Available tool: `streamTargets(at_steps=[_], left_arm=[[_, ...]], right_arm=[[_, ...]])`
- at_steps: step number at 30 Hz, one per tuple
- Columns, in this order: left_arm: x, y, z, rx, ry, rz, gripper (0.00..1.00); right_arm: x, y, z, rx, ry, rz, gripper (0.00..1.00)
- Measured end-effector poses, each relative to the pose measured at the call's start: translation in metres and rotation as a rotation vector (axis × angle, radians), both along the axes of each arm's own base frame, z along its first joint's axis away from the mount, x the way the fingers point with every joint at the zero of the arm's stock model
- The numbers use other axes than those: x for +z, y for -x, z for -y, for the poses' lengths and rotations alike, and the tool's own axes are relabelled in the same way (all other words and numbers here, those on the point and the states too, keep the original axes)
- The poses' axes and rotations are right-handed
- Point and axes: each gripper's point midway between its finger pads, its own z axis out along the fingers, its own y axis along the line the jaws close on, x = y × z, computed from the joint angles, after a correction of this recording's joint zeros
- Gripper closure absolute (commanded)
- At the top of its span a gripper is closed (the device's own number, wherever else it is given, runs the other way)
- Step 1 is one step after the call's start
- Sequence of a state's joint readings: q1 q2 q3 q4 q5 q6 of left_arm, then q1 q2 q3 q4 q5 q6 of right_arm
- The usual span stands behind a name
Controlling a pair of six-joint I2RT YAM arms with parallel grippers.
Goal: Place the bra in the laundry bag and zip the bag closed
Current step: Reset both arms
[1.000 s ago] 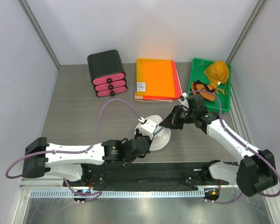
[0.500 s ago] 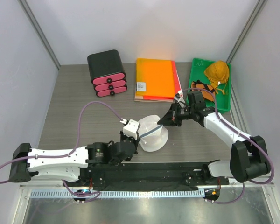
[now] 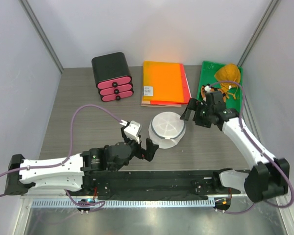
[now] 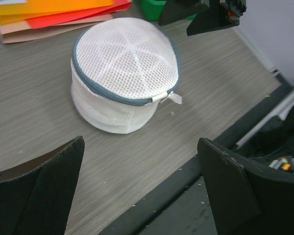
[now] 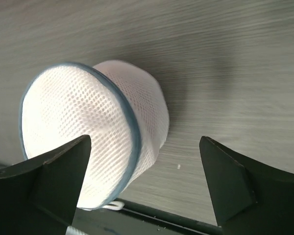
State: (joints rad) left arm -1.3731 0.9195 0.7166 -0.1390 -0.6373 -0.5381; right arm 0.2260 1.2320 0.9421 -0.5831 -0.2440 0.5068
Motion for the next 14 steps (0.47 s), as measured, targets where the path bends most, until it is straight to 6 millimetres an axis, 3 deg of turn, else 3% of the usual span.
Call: streamTargets(at_steps=[4, 7, 12, 14], left_arm=[[-0.002, 0.010, 0.012, -0.045, 0.099, -0.051, 0.00], [-0.027, 0.018, 0.006, -0.053, 0.138, -0.119, 0.00], [-0.073, 0.031, -0.018, -0.033, 0.226, -0.223, 0.00], [-0.081, 0.034, -0.027, -0.027, 0.272, -0.244, 0.00]], right_arm=[[0.024, 0.020, 0.033, -0.113, 0.116, 0.105, 0.00], [0.032, 0.047, 0.048, -0.170, 0.127, 0.169, 0.00], [0.011, 0.077, 0.053, -0.223, 0.082, 0.180, 0.00], [-0.003, 0.082, 0.054, -0.243, 0.069, 0.159, 0.00]])
